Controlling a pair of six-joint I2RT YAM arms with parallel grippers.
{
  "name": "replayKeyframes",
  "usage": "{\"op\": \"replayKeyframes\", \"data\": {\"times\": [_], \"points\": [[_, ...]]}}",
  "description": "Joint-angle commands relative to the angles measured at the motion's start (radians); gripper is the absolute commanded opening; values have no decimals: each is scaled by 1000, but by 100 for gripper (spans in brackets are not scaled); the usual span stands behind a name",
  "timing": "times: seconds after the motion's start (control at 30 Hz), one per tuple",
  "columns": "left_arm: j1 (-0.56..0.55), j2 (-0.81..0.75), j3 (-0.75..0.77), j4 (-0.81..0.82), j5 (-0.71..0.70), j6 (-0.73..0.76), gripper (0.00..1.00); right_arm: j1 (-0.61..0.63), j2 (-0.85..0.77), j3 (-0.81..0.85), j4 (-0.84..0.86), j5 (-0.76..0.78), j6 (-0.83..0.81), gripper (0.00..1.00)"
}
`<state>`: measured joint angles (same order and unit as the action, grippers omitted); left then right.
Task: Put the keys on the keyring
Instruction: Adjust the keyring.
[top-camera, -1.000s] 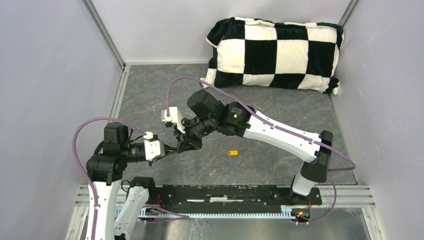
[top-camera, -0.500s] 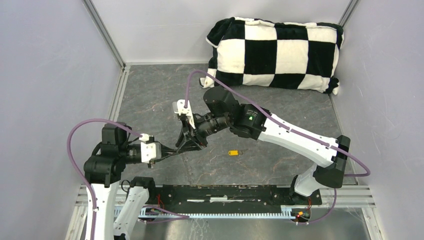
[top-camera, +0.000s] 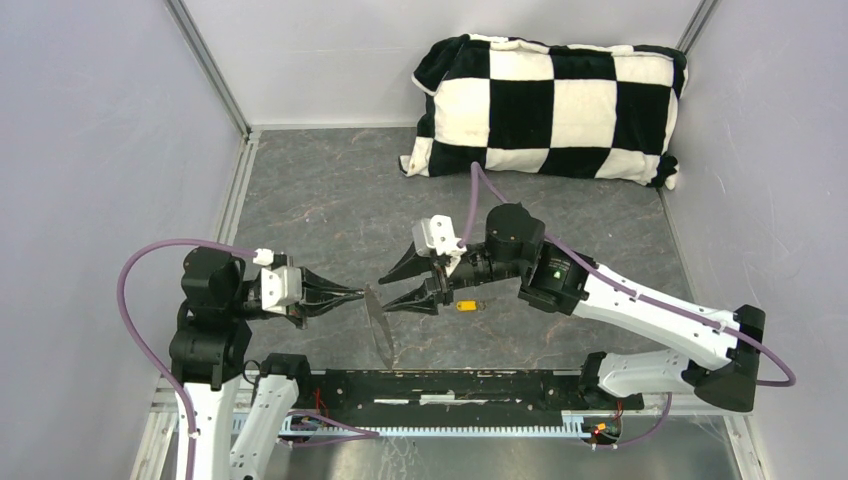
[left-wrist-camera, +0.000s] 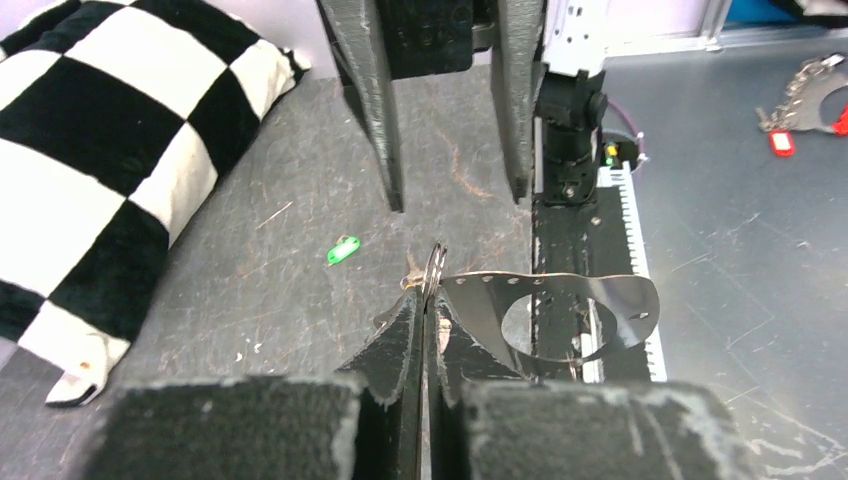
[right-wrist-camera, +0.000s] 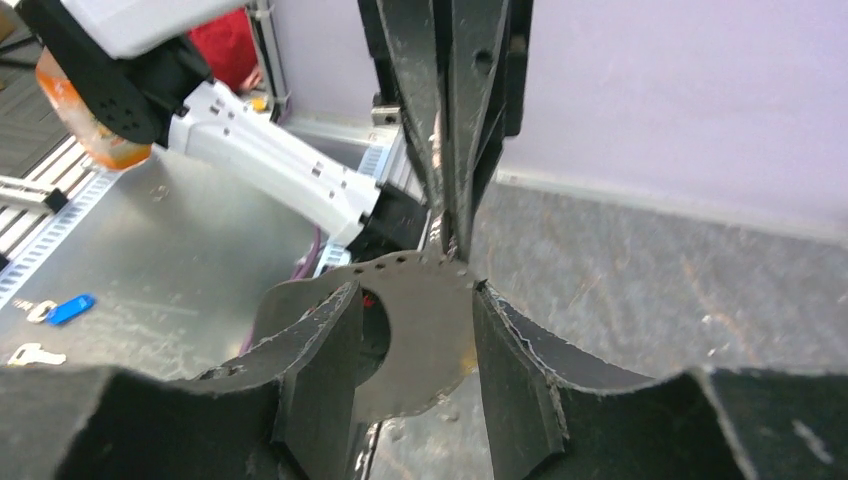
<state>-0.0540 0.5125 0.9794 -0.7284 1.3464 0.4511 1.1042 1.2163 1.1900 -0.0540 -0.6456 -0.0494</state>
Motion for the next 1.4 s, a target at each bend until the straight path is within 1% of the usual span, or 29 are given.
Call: {"op": "replayKeyframes", "data": {"times": [0.0, 0.23, 0.33, 0.7, 0.73, 0.77, 0.83, 0.9, 0.93, 1.03, 1.07, 1.1, 1.13, 1.17, 1.2, 1.23, 1.3, 1.37], "points": [[1, 6, 10, 128, 75, -152, 2, -1, -10, -41, 260, 32, 32, 50], [2, 19, 35, 131, 74, -151, 2, 0, 16, -51, 331, 15, 83, 50], [1, 21, 32, 132, 74, -149, 2, 3, 28, -51, 348, 5, 100, 47], [1, 29, 39, 135, 69, -153, 2, 22, 60, -52, 333, -8, 102, 43], [1, 29, 39, 134, 70, -154, 2, 21, 63, -50, 332, -7, 100, 40], [1, 29, 39, 135, 71, -155, 2, 21, 67, -49, 330, -3, 101, 34], [1, 27, 38, 134, 73, -158, 2, 22, 74, -41, 325, 0, 100, 21], [1, 24, 35, 135, 81, -159, 2, 23, 82, -24, 305, 10, 96, 6], [1, 22, 34, 134, 85, -160, 2, 22, 86, -13, 278, 20, 87, 1], [1, 12, 20, 135, 86, -160, 3, 24, 92, 28, 177, 69, 57, 0], [1, 6, 15, 128, 80, -146, 12, 23, 93, 45, 133, 93, 27, 1], [1, 2, 13, 98, 54, -104, 27, 23, 97, 71, 70, 109, 6, 0], [1, -3, 16, 41, 11, -38, 39, 23, 101, 96, 13, 128, -14, 0], [2, -8, 24, -11, -26, 35, 46, 22, 106, 114, -45, 141, -29, 1], [1, -11, 27, -64, -67, 108, 50, 23, 112, 138, -91, 150, -45, 0], [0, -9, 36, -110, -102, 177, 52, 24, 123, 160, -146, 159, -58, 0], [0, 3, 55, -210, -155, 316, 53, 28, 147, 215, -247, 185, -86, 0], [1, 36, 84, -294, -181, 436, 52, 33, 177, 271, -341, 209, -104, 0]]}}
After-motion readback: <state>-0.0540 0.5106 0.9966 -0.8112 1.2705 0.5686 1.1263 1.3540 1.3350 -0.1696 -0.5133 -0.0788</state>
